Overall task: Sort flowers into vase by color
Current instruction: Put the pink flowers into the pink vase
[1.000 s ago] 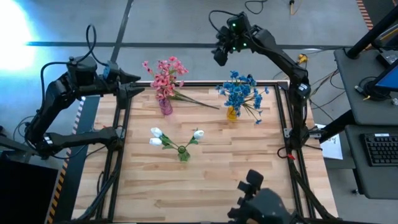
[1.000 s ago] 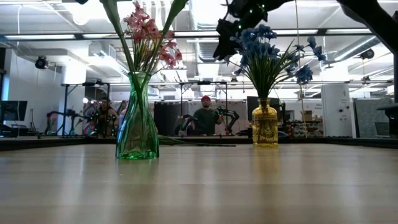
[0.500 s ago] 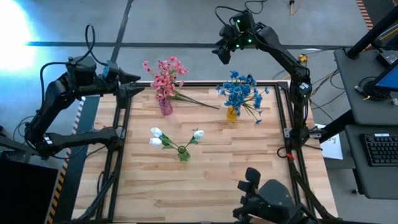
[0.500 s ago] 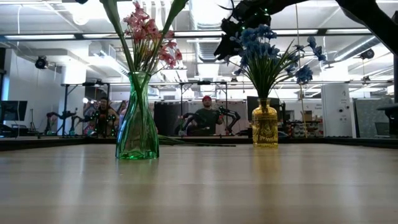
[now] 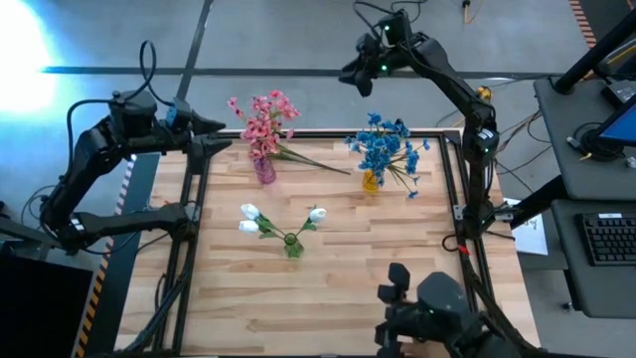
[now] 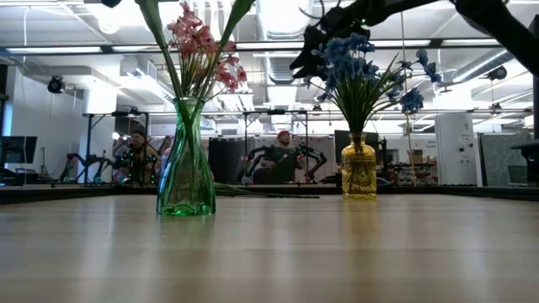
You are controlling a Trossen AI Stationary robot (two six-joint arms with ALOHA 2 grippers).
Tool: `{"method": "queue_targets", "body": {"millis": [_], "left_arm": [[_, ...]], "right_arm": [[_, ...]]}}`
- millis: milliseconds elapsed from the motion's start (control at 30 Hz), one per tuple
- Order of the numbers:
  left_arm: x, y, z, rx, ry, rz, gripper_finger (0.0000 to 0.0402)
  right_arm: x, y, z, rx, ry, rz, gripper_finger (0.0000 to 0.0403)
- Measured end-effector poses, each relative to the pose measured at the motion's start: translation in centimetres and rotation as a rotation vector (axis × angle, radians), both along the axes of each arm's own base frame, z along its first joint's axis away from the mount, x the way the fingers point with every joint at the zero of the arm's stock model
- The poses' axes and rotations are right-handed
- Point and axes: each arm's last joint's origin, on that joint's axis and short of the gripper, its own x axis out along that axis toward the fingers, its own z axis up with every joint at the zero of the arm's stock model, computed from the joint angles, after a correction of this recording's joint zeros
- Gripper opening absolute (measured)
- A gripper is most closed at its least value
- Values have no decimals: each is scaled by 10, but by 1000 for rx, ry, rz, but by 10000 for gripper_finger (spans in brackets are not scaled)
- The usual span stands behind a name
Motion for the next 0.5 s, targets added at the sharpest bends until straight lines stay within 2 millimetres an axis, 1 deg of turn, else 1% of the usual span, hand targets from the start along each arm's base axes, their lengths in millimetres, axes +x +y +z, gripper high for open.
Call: {"method": "queue_targets", "body": {"millis": [133,300,367,500], "left_arm": [[0,0,-3,6,8,-4,268],[-1,0,-6,-3,19,-4,268],[-2,-2,-6,-7,17,-2,268],[-6,-5,-5,-5,11,-1,268]], "right_arm": [[3,-8,-18,23,49,27,215],[-10,-28,-35,168,7,68,215],[-20,-38,-39,238,-2,17,215],[-39,-53,-44,400,10,-159,215]]}}
